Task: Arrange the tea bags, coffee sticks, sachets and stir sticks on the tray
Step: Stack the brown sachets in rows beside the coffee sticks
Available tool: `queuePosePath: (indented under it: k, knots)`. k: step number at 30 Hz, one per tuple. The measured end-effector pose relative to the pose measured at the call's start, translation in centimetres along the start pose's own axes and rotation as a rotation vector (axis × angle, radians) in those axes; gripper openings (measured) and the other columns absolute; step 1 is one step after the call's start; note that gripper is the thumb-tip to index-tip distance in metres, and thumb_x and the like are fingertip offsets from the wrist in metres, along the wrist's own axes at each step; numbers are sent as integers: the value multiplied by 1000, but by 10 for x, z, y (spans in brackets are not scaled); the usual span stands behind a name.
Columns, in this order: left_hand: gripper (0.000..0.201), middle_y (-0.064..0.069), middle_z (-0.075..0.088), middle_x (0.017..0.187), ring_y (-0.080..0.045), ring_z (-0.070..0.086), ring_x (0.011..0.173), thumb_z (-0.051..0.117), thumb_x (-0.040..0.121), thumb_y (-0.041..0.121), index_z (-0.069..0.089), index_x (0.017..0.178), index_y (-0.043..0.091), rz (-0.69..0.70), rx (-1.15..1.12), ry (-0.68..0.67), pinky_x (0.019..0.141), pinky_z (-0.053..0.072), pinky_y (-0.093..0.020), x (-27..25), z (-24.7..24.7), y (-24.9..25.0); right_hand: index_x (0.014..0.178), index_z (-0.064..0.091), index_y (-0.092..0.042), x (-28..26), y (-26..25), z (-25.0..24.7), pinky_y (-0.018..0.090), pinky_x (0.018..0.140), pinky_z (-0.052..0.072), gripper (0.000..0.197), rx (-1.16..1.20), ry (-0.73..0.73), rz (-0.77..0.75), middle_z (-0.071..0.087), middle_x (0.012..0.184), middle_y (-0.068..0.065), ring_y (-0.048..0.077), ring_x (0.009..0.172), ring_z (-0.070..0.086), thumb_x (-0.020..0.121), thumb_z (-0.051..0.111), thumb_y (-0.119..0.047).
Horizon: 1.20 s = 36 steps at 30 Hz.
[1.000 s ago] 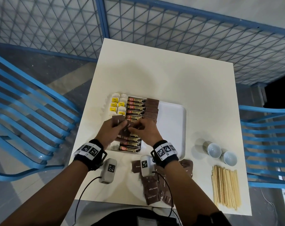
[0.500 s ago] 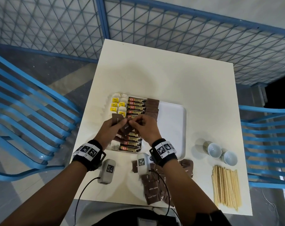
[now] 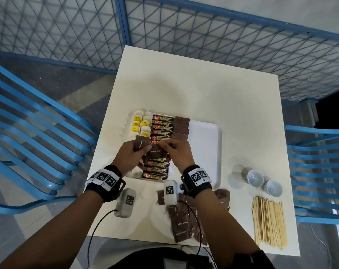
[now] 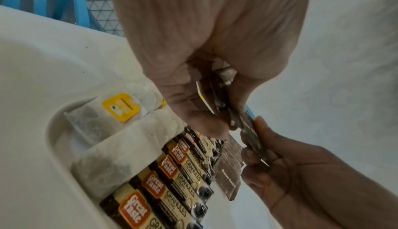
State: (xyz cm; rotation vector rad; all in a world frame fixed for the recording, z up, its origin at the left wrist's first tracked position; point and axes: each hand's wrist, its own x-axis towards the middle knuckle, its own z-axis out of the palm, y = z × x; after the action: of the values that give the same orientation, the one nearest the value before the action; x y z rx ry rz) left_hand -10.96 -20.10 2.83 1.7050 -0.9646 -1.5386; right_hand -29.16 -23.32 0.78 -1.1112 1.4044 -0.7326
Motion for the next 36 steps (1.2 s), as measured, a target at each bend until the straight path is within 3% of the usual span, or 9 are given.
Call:
queuePosePath:
  k: [5,7,14,17,21,23,26,31,36]
  knots:
    - [19,-20,71,92,-26,66,68,70,95,13,70,113,6,-73,-97,-81,51,55,-33,-1,2,-4,84,80,-20,2,4,1,30,63,54,7,-31,109,19,76,76,-4,9,64,67,87,78,-27]
    - [25,-22,71,92,-27,66,69,74,91,10,70,115,3,-88,-112,-106,53,56,-33,-1,2,-5,84,79,-23,3,5,0,27,59,50,6,-46,120,17,75,75,-3,7,60,63,86,78,-29]
    - [20,-9,69,73,-26,63,61,69,95,6,67,112,16,-69,-20,-53,50,56,-33,4,1,-7,93,74,-17,1,10,-11,16,53,47,12,-205,-63,62,72,78,-2,2,55,62,84,81,-21]
    - [11,-10,68,73,-27,60,59,67,97,12,67,108,9,-101,17,-34,49,54,-31,4,3,-7,92,74,-16,2,13,-18,17,56,50,11,-193,-13,57,73,78,-1,2,55,63,83,81,-18]
    - [10,-15,69,84,-30,61,63,49,106,11,55,114,9,-154,-71,-61,49,53,-33,3,2,-4,90,72,-21,4,28,-43,22,66,52,10,-235,223,86,71,79,-2,13,66,64,85,80,-21]
    - [14,-18,71,87,-32,63,65,40,106,6,49,117,10,-173,-92,-79,50,53,-34,4,1,-5,91,73,-20,3,35,-54,10,63,47,8,-259,289,86,68,76,-3,11,68,62,86,78,-18]
    - [18,-17,74,88,-32,65,67,36,106,3,47,119,9,-164,-48,-101,52,53,-34,5,0,-7,91,73,-14,2,41,-58,3,57,41,7,-279,287,116,67,75,0,7,66,58,86,77,-12]
    - [18,-13,76,88,-32,68,68,40,106,3,52,117,11,-158,-17,-115,54,53,-34,6,1,-9,82,70,-20,5,47,-52,10,65,46,15,-356,285,157,71,79,-4,7,73,64,79,84,-22]
    - [18,-11,77,87,-30,69,69,42,104,2,54,116,8,-144,0,-110,55,55,-35,7,0,-7,80,67,-20,4,45,-50,8,65,45,21,-377,304,146,70,78,-7,6,74,63,75,87,-28]
